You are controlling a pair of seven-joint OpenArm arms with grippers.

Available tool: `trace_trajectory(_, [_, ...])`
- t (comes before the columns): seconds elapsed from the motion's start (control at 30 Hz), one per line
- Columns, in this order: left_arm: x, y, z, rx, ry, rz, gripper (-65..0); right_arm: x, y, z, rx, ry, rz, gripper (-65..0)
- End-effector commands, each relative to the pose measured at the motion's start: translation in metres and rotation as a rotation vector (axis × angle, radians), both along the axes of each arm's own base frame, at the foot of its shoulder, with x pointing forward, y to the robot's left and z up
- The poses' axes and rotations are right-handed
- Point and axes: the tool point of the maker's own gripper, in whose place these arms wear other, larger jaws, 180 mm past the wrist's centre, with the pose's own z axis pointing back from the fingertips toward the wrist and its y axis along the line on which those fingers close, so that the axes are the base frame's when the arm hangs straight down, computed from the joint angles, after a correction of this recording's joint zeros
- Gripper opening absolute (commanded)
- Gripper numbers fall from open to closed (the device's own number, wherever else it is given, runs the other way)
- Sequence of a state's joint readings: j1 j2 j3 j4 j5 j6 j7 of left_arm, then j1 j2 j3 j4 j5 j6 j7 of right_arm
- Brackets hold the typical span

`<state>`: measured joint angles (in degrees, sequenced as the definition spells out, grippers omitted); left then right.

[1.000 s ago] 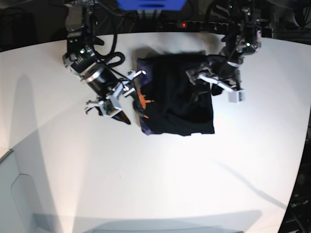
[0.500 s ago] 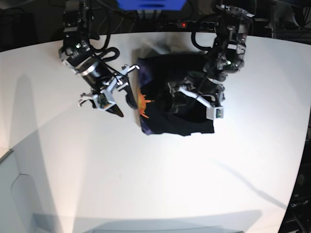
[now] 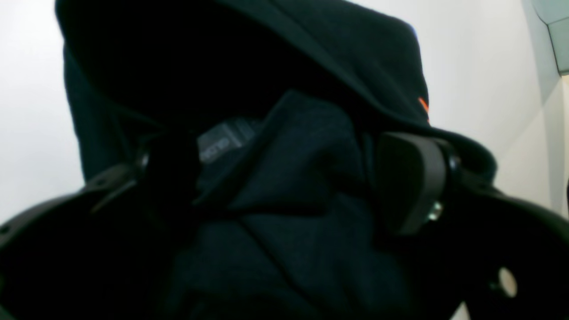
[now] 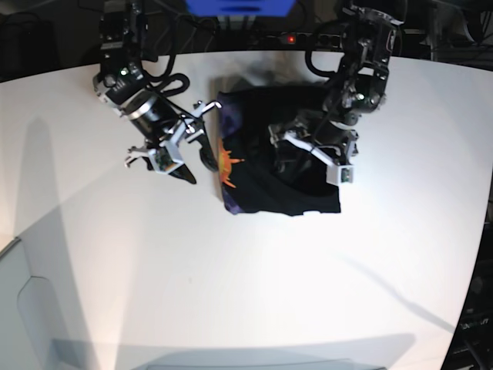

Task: Fold the T-shirt properly

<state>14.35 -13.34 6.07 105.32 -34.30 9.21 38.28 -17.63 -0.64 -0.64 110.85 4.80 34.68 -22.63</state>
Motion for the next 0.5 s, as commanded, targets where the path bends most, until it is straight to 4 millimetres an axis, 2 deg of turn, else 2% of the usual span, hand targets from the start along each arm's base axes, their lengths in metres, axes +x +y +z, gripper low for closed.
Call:
trace_trajectory(0.0, [0.003, -0.001, 0.008, -0.005, -0.03, -0.007, -13.5, 0.004, 0.004, 0.016, 0.033, -0.054, 0.011, -37.5])
trace_trajectory(0.13, [0.004, -0.001, 0.009, -0.012, -0.033, -0.005, -39.7, 0.004, 0.004, 0.016, 0.033, -0.054, 0.011, -37.5])
trace_trajectory(0.17, [0.004, -0.002, 0.012, -0.013, -0.038, -0.007, -41.8, 0.004, 0.004, 0.016, 0.033, -0.054, 0.011, -37.5])
trace_trajectory(0.37, [-0.018, -0.008, 0.023, -0.035, -0.046, -0.018, -41.8, 0.004, 0.003, 0.016, 0.031, -0.056, 0.012, -37.5])
trace_trajectory(0.47, [-0.031, -0.008, 0.018, -0.036, -0.018, -0.019, -42.0, 0.004, 0.003, 0.016, 0.031, -0.056, 0.012, -37.5])
